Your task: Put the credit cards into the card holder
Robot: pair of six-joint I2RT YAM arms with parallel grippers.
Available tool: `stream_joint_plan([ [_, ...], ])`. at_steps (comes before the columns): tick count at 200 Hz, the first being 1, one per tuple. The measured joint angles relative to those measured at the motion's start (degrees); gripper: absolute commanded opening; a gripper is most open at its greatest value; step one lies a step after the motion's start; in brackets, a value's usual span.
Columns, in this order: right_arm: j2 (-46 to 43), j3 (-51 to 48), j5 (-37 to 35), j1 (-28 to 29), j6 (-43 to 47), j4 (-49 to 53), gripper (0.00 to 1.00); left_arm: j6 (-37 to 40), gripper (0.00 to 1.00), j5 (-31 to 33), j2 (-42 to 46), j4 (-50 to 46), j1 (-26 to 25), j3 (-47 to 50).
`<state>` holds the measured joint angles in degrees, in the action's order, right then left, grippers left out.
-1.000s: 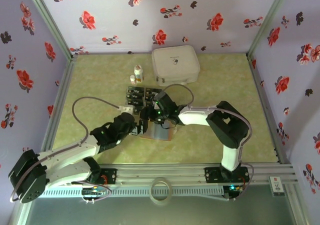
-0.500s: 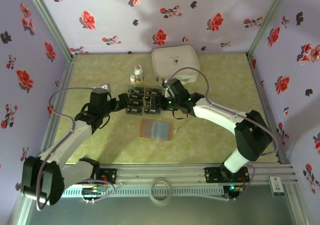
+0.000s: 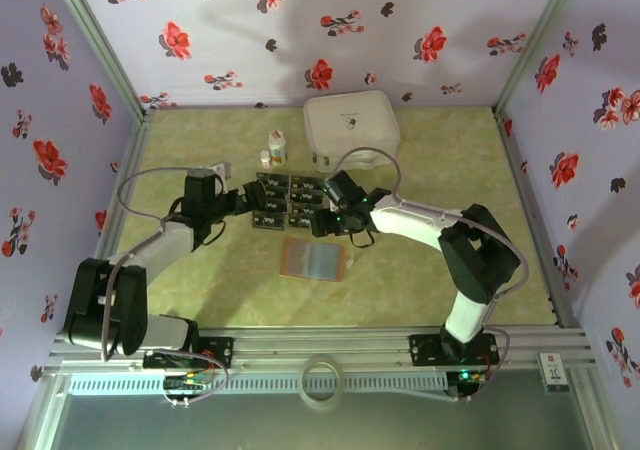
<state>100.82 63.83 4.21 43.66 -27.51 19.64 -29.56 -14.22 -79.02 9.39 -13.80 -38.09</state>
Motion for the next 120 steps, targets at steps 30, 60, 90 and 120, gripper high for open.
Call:
stream_joint_plan([
  [30,1.75,0.87,-0.46,0.00,0.57,-0.02,0.66,0.22,1.00,-1.77,-4.15,2.89,0.00,0.00],
  [60,2.51,1.60,-1.36,-0.02,0.57,-0.31,0.66,0.20,1.00,-3.41,-7.45,5.57,0.00,0.00],
  [90,3.41,1.60,-2.32,-0.57,0.57,-0.48,0.66,0.15,1.00,-4.52,-10.45,7.65,-0.70,-0.02],
  [120,3.69,1.57,-3.15,-1.84,0.52,-1.11,0.66,-0.28,1.00,-5.09,-12.57,10.08,-2.69,-0.55],
])
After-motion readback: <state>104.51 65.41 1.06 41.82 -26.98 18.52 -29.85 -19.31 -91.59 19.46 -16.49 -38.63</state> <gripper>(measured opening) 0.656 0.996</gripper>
